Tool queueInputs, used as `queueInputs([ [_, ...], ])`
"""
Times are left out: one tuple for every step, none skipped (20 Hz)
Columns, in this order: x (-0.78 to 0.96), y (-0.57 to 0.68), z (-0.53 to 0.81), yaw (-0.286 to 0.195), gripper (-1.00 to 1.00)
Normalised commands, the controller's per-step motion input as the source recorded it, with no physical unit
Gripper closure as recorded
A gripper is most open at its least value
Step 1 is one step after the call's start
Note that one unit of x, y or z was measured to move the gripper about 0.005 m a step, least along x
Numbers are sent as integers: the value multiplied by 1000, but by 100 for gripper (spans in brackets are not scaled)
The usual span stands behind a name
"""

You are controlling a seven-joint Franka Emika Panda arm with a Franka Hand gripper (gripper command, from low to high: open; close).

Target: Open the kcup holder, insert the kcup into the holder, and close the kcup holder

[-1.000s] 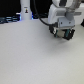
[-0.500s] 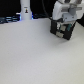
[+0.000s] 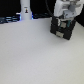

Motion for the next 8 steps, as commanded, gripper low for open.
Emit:
queueInputs([
  [-92,113,76,37,-100],
  [8,-79,-6,-1,-100],
  [46,200,1000,56,-100],
  [83,181,1000,26,-100],
  [65,136,932,-4,-100],
  [132,12,721,-13,-100],
  [2,103,29,14,100],
  [34,1,9,-17,-100],
])
